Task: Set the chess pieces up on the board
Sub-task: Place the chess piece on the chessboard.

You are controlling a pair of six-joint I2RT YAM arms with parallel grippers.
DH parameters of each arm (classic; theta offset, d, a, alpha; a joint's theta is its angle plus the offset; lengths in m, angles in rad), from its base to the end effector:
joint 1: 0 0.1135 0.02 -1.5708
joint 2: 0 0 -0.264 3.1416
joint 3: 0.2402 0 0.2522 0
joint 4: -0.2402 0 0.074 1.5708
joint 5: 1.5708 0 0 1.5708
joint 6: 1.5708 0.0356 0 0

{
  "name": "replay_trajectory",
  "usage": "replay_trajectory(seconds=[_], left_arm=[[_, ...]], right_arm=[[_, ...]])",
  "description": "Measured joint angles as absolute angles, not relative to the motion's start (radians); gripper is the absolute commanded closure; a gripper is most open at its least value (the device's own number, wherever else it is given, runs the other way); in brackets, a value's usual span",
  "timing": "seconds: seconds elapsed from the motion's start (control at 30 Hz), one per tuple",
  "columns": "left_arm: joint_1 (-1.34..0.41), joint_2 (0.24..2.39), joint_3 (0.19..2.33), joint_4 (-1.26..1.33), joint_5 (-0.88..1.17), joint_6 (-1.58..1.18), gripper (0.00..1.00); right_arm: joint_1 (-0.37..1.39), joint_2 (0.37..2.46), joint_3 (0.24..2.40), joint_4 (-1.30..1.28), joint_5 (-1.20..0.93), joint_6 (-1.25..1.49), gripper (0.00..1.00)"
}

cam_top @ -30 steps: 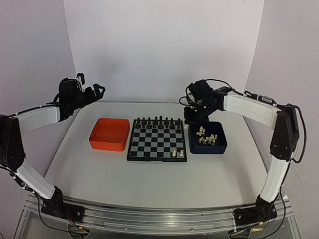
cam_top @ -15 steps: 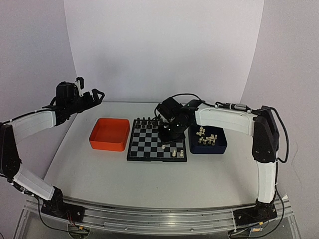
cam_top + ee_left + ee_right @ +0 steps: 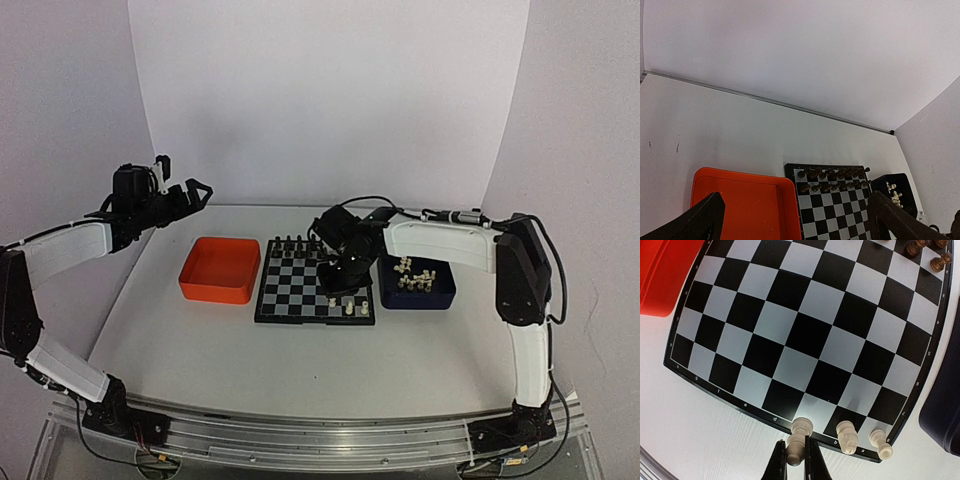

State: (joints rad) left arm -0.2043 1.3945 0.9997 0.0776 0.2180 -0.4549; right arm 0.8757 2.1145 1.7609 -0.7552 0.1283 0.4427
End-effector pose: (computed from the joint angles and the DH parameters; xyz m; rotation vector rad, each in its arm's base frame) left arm 0.3179 -0.0737 0.3007 -0.0893 1.9316 -0.6514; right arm 0.2955 0.3472 0.2130 -0.5378 2.6343 0.2508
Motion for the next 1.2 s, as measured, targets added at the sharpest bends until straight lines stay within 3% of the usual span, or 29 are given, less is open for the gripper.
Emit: replay_trajectory(seconds=[0.87,1.2], left_arm=[[-0.204,1.394,1.0,0.077,0.218,-0.449,0.0],[-0.204,1.394,1.0,0.077,0.218,-0.444,0.0]], right_arm=[[0.876,2.177,1.774,-0.761,0.137,0.442,0.98],[0.876,2.179,1.774,-0.762,0.143,0.442,0.77]])
